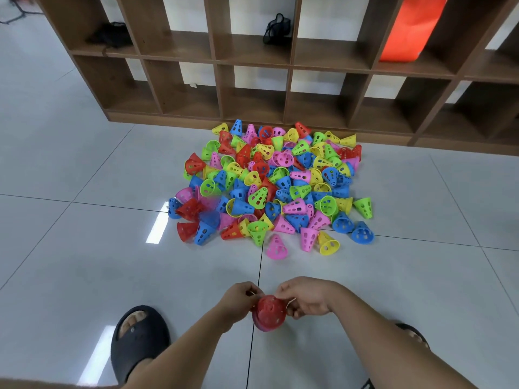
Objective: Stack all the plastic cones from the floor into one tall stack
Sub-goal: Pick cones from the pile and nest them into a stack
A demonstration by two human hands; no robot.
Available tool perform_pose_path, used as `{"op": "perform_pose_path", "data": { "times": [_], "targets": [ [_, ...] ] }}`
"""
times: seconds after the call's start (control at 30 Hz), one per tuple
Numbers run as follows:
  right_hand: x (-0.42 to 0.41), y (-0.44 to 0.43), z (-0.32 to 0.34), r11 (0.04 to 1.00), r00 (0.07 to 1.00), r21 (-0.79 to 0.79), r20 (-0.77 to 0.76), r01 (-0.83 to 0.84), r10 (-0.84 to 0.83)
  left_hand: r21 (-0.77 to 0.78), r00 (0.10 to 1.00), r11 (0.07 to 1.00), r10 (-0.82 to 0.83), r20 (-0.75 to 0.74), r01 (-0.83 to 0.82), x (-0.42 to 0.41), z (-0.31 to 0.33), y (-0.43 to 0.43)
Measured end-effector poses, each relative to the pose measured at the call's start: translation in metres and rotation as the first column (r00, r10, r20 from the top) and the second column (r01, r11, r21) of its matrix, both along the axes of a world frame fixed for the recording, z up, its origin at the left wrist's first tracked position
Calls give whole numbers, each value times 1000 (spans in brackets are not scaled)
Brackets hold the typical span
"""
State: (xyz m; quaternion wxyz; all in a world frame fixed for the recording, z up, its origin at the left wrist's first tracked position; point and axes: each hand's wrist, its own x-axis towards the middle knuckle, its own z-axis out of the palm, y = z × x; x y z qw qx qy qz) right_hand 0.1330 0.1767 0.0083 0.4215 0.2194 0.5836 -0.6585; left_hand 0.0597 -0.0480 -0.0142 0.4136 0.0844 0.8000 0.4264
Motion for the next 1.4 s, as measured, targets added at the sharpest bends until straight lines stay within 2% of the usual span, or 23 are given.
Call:
{"op": "perform_pose_path", "data": {
  "times": [0.13,0.23,0.37,0.47,0.57,0.67,0.77,0.87,1.1,1.17,1.27,1.33,1.4],
  "targets": [
    [-4,4,-8,994,998,86,-11,62,-61,-30,1000,999,16,6,-16,-10,-7,3],
    [-7,17,-17,958,985,226,-58,174,-165,-47,999,998,40,0,-40,-25,-4,9],
    [-16,43,-32,820,904,382,-168,427,-392,-19,995,994,104,-11,-104,-49,0,21],
    [-23,64,-38,689,805,418,-260,592,-534,5,987,987,159,-15,-159,-67,1,31],
    [-30,82,-41,577,728,451,-325,681,-604,37,976,976,216,-5,-216,-81,-1,43],
    [-34,101,-51,522,732,525,-364,672,-576,58,972,971,233,-21,-232,-94,-4,53],
    [-34,119,-66,559,802,582,-351,591,-484,81,966,965,253,-59,-248,-108,-7,62],
    [-35,119,-58,576,831,603,-335,551,-444,90,965,964,255,-64,-249,-117,-9,70],
    [-34,117,-68,523,783,596,-348,609,-516,9,986,988,157,-52,-157,-118,-24,77],
    [-31,113,-61,473,762,616,-370,630,-532,-36,983,988,145,-112,-150,-115,-30,74],
    [-27,109,-50,379,731,651,-429,658,-531,-167,953,974,103,-286,-155,-111,-33,64],
    [-24,107,-45,329,710,658,-468,677,-525,-191,924,963,112,-365,-192,-109,-33,56],
    [-21,106,-43,320,687,635,-489,703,-538,-188,903,955,139,-407,-232,-107,-32,49]
  ]
}}
